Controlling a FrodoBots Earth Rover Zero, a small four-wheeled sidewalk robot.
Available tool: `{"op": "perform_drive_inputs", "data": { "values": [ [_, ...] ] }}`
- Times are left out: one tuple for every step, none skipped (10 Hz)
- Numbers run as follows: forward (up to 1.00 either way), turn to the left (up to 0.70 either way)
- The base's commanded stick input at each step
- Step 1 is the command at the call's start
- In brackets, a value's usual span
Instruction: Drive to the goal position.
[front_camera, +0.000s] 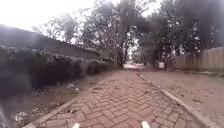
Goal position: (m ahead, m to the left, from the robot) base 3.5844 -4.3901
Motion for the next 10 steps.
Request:
{"op": "perform_drive_inputs", "data": {
  "values": [
    [0.70,0.08],
    [0.70,0.06],
    [0.70,0.11],
    [0.70,0.05],
    [0.70,0.06],
    [0.70,0.08],
    [0.70,0.10],
    [0.70,0.00],
    [0.70,-0.16],
    [0.70,-0.25]
  ]
}}
